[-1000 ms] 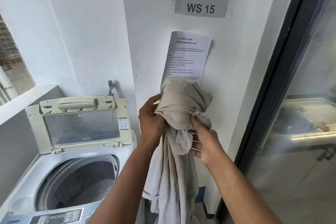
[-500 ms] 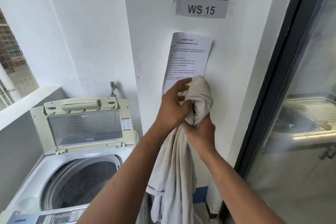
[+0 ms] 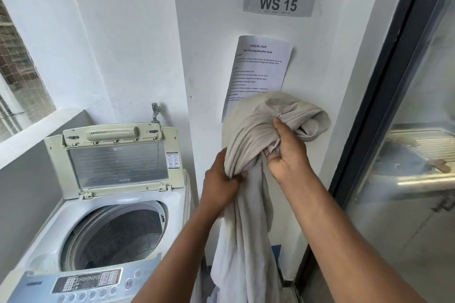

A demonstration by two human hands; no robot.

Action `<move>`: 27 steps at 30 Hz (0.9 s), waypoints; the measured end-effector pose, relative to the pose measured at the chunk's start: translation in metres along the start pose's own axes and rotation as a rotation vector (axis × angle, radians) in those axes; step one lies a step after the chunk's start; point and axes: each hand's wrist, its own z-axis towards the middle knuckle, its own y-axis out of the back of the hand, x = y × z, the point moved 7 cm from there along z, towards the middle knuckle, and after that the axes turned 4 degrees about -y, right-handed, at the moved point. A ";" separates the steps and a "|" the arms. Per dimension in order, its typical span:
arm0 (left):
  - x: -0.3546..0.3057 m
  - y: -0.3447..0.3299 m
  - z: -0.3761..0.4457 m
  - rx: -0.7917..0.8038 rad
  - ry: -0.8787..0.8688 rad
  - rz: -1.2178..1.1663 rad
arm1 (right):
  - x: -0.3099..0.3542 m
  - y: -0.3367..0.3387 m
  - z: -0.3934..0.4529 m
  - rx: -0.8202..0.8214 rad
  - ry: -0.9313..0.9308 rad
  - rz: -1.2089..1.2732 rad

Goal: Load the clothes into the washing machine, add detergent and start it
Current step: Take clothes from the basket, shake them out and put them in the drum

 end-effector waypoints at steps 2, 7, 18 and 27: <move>-0.007 0.008 0.005 -0.093 -0.004 -0.030 | -0.004 0.000 -0.009 0.037 -0.065 0.047; -0.022 0.024 0.016 -0.227 -0.003 -0.184 | -0.018 0.028 -0.023 -0.028 -0.213 -0.072; -0.053 0.034 0.031 -0.368 0.014 -0.384 | 0.011 0.075 -0.034 -0.097 0.655 -1.162; -0.108 0.004 0.033 -0.052 -0.210 -0.246 | 0.003 0.048 -0.023 -0.092 0.697 -1.267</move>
